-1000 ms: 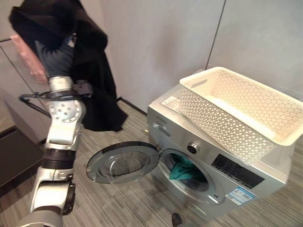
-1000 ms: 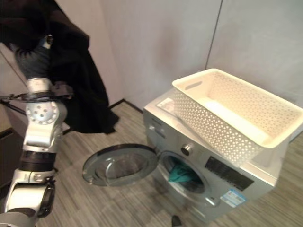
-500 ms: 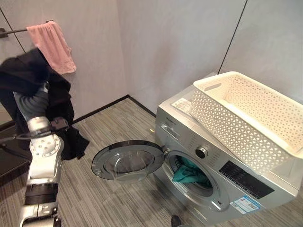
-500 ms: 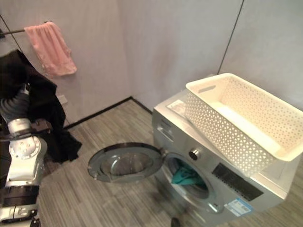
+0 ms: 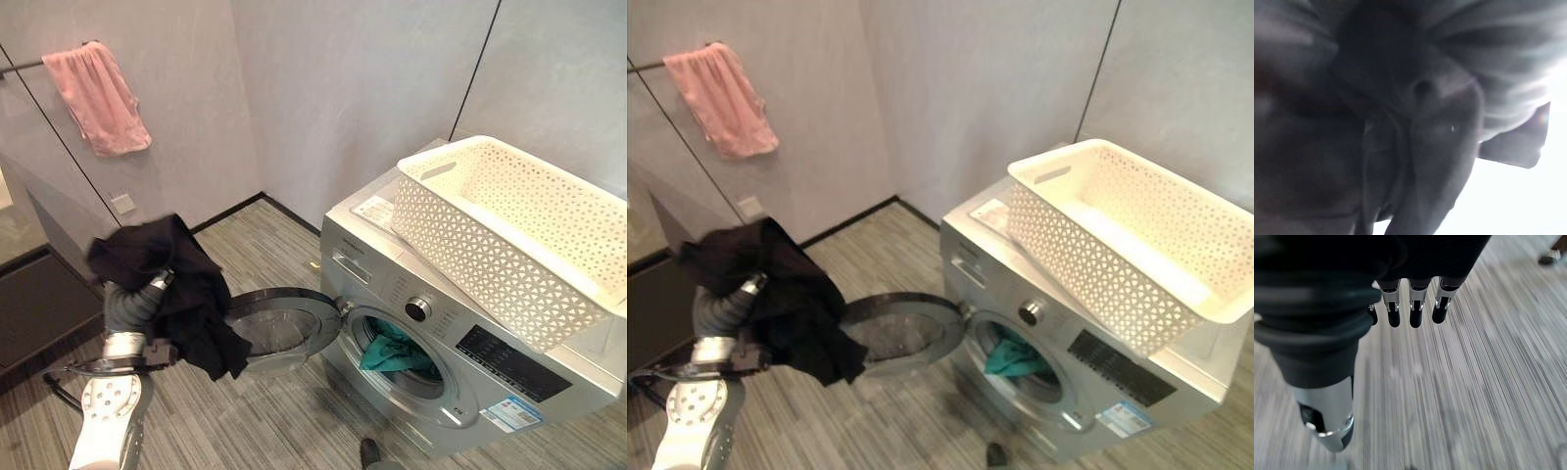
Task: Grab the laundry basket,head to the washer,open it,put in the laundry and shut it.
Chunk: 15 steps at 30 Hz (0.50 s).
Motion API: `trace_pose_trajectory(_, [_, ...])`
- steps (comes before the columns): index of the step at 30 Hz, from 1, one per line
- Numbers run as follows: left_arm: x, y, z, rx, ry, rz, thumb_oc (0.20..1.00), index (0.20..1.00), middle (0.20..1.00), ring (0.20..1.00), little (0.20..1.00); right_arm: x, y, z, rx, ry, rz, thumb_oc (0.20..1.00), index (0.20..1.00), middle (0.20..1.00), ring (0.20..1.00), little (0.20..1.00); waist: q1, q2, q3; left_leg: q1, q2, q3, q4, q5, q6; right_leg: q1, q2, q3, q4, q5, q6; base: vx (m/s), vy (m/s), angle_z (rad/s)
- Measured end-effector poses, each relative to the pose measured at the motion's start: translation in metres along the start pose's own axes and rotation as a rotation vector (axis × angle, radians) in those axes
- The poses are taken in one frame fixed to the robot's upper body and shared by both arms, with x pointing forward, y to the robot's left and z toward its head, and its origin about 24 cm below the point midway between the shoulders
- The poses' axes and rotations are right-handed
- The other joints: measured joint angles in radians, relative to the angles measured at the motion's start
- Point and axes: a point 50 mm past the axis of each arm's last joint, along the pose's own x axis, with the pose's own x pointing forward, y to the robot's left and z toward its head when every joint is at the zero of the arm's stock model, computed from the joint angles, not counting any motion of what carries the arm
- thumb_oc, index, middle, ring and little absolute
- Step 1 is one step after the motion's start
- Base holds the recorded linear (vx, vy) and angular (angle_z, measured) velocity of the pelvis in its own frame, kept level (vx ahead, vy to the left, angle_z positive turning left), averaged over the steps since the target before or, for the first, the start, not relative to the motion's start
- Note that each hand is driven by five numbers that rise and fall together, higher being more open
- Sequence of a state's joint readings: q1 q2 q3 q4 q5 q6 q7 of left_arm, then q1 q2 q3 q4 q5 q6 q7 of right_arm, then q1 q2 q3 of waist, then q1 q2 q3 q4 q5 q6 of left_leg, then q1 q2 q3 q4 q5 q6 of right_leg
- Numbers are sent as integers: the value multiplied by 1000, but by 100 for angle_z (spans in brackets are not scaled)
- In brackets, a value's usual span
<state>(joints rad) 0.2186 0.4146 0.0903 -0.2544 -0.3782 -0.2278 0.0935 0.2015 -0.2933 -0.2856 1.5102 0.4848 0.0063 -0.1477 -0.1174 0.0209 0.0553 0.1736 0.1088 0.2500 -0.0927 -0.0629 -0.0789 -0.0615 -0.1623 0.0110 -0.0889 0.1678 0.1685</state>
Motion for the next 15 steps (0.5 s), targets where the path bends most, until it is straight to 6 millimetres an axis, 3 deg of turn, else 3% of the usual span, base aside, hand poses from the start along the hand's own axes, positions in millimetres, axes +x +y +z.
trace_pose_trajectory(2, [0, -20, -8, -96, 43, -82, 200, 200, 200, 200, 200, -6, 33, 29, -36, -97, 101, 1000, 1000, 1000, 1000, 1000, -2, 17, 47, -7, -25, 31, 15, -6, 9, -20, -19, 39, 1, 18, 11, -123, 95, -42])
trace_pose_trajectory(4, [-1, -36, -12, -162, 61, -137, 200, 200, 200, 200, 200, -11, 50, 44, -88, -154, 146, 1000, 1000, 1000, 1000, 1000, -9, 21, 78, -29, -39, 37, 36, -15, 23, -38, -36, 57, 1, 23, 15, -97, 70, -20])
trace_pose_trajectory(6, [1, -52, -16, -205, 83, -217, 200, 200, 200, 200, 200, -15, 64, 54, -102, -186, 183, 1000, 1000, 1000, 1000, 1000, -15, 38, 113, -45, -52, 41, 53, -20, 28, -53, -49, 65, 1, 32, 19, -211, 145, -6])
trace_pose_trajectory(9, [2, -70, -30, -261, 149, -298, 200, 200, 200, 200, 200, -24, 82, 73, -255, -308, 227, 1000, 1000, 1000, 1000, 1000, -22, 51, 137, -109, -71, 48, 91, -30, 37, -107, -70, 79, 3, 47, 25, -143, 91, -6])
trace_pose_trajectory(12, [-1, -78, -45, -284, 229, -325, 200, 200, 200, 200, 200, -36, 101, 96, -251, -397, 273, 1000, 1000, 1000, 1000, 1000, -45, 46, 188, -160, -86, 65, 127, -33, 39, -149, -85, 100, 3, 66, 29, -116, 37, -14])
trace_pose_trajectory(15, [-2, -92, -55, -292, 280, -375, 200, 200, 200, 200, 200, -42, 111, 104, -252, -426, 294, 1000, 1000, 1000, 1000, 1000, -49, 38, 239, -197, -88, 68, 160, -43, 43, -182, -94, 99, 3, 79, 30, -79, 8, -3])
